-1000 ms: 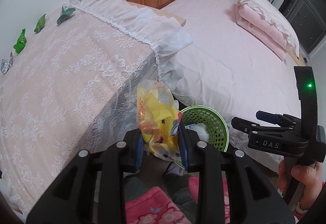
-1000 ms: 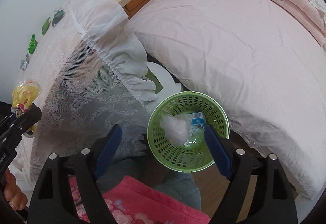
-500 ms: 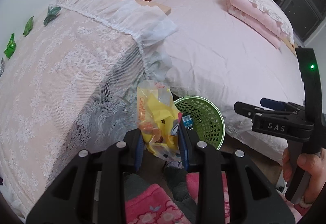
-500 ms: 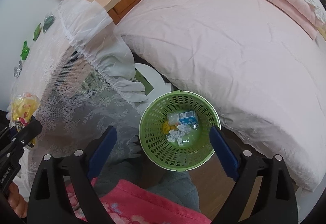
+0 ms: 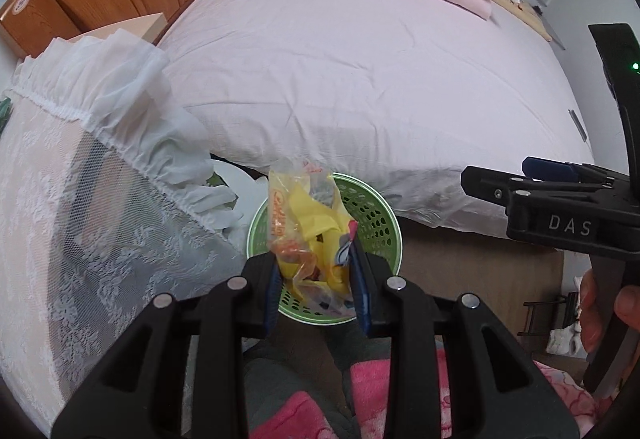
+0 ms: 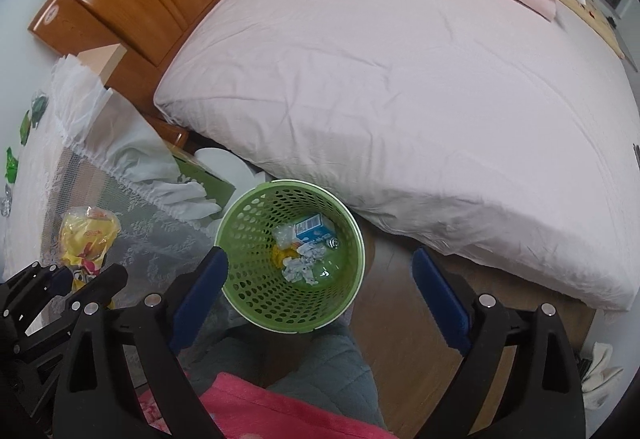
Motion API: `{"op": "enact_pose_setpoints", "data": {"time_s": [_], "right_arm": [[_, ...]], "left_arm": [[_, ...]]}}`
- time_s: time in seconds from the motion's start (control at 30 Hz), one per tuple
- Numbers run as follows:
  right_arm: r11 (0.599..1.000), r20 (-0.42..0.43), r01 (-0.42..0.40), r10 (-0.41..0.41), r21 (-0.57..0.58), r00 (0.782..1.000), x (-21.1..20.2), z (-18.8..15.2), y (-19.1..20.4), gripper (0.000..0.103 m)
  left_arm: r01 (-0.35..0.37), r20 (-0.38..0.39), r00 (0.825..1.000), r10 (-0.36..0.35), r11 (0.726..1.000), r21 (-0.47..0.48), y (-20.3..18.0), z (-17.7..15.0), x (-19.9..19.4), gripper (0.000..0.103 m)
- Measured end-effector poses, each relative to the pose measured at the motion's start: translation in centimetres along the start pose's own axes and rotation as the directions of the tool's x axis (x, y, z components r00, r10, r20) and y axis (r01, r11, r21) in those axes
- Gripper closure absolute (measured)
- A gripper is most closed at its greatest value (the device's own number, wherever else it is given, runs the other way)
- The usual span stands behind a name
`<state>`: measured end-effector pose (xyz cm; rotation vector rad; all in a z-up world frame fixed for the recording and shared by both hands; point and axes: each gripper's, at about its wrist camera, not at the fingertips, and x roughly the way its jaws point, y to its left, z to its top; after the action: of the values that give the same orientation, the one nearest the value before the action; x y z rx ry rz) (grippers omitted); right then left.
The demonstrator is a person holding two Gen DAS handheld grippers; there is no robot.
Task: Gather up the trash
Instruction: 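Carry both bags over the green wastebasket and open both grippers to drop them, then move both grippers back toward the green packets on the bed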
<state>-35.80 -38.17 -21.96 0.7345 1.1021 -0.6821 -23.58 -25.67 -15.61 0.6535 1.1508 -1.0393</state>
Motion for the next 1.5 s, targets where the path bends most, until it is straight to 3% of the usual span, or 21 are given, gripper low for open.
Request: {"op": "enact_pose_setpoints", "data": {"time_s": [0.1,0.17,0.23,0.43,0.8,1.0,1.13,1.3,1.5], "right_arm": [[1.000,0.001,0.003,-0.003,0.025,1.000,0.0,-0.2,-1.1,0.010],[0.999,-0.001,0.000,0.000,0.034,1.000,0.2,-0.2,-1.5,0.010],[0.999,-0.002,-0.007,0.007,0.037,1.000,0.3,-0.2,-1.6,0.010],[0.999,0.002,-0.028,0.028,0.026,1.000,0.2,-0.1,-1.3,0.010],[0.999,-0.007,-0.041,0.041,-0.006,0.999,0.0,0.1,0.3,0.010],[0.999,-0.012,-0.045,0.045,-0.020,0.999,0.1,0.1,1.0,0.010],[0.998,-0.017,-0.054,0.053,-0.031,0.998,0.1,0.1,1.5,0.010],[0.989,0.002,-0.076,0.077,-0.124,0.997,-0.6,0.1,4.0,0.010],[0.952,0.036,-0.121,0.137,-0.282,0.990,-1.6,0.9,11.8,0.010]], "left_arm": [[0.005,-0.010,1.000,-0.005,1.000,0.012,-0.8,0.0,0.4,0.071],[0.000,-0.018,1.000,0.000,1.000,0.014,-1.0,-0.1,0.5,0.061],[-0.016,-0.010,1.000,0.016,1.000,0.013,-1.2,-0.2,0.5,0.043],[-0.050,0.024,0.998,0.050,0.999,0.016,-0.7,-0.2,-0.4,0.013],[-0.066,0.046,0.997,0.068,0.997,-0.043,1.4,-0.2,-1.2,0.008],[-0.148,0.093,0.983,0.158,0.984,-0.102,3.0,-0.5,-2.5,0.008],[-0.148,0.106,0.980,0.168,0.974,-0.171,5.0,-0.8,-3.5,0.008],[-0.148,0.116,0.975,0.187,0.947,-0.287,9.2,-1.4,-5.6,0.008],[-0.208,0.155,0.943,0.295,0.884,-0.417,17.1,-2.9,-9.2,0.008]]}}
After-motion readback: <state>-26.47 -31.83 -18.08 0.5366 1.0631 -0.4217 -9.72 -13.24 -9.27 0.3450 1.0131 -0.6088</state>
